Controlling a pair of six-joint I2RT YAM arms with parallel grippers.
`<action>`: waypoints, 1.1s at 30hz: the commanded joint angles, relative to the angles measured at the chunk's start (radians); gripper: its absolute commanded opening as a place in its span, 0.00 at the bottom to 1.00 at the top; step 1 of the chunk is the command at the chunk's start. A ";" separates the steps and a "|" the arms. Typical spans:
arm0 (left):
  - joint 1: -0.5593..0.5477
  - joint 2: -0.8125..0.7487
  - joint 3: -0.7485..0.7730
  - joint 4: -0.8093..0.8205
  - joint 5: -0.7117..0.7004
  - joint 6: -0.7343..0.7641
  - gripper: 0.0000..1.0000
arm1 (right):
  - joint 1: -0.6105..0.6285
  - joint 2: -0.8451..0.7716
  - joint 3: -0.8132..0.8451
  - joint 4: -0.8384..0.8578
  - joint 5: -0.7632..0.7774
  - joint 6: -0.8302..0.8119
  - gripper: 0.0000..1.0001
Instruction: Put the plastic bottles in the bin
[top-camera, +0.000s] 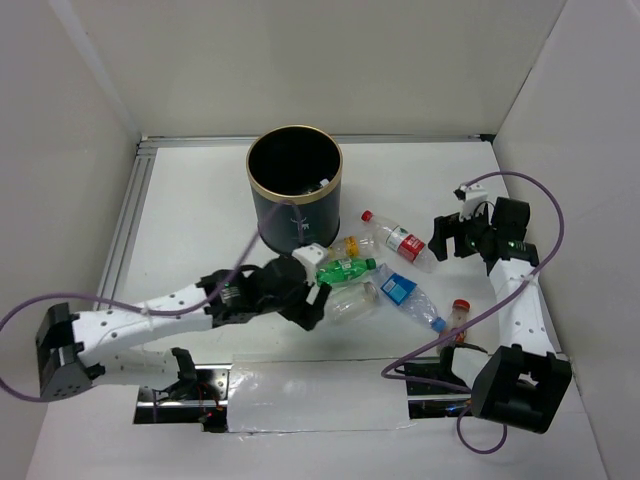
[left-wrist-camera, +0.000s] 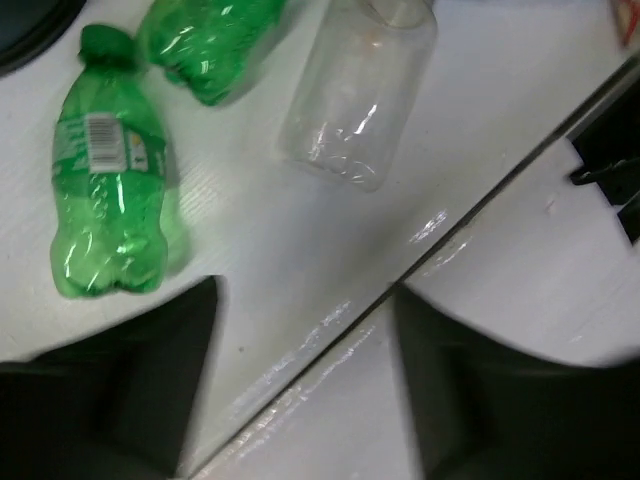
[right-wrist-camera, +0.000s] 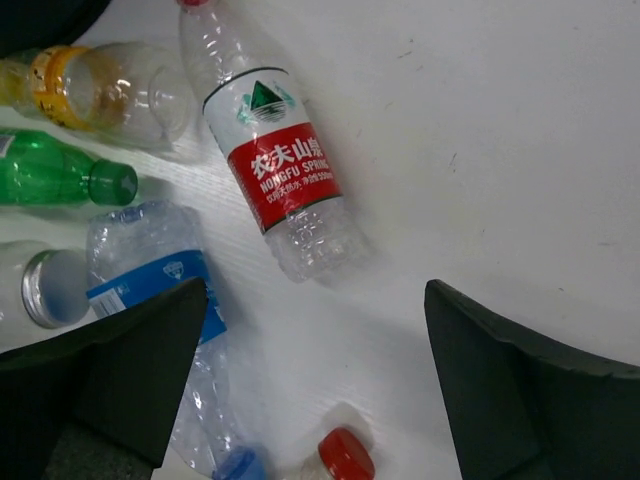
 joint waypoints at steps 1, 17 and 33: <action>-0.079 0.106 0.053 -0.010 -0.178 -0.009 0.99 | -0.006 0.013 0.046 -0.039 -0.057 -0.031 0.99; 0.060 0.294 0.040 -0.053 -0.391 -0.114 1.00 | -0.006 0.032 0.037 -0.032 -0.078 -0.049 1.00; 0.008 0.384 0.027 0.062 -0.324 -0.017 0.24 | -0.006 0.052 0.056 -0.004 -0.155 -0.121 0.89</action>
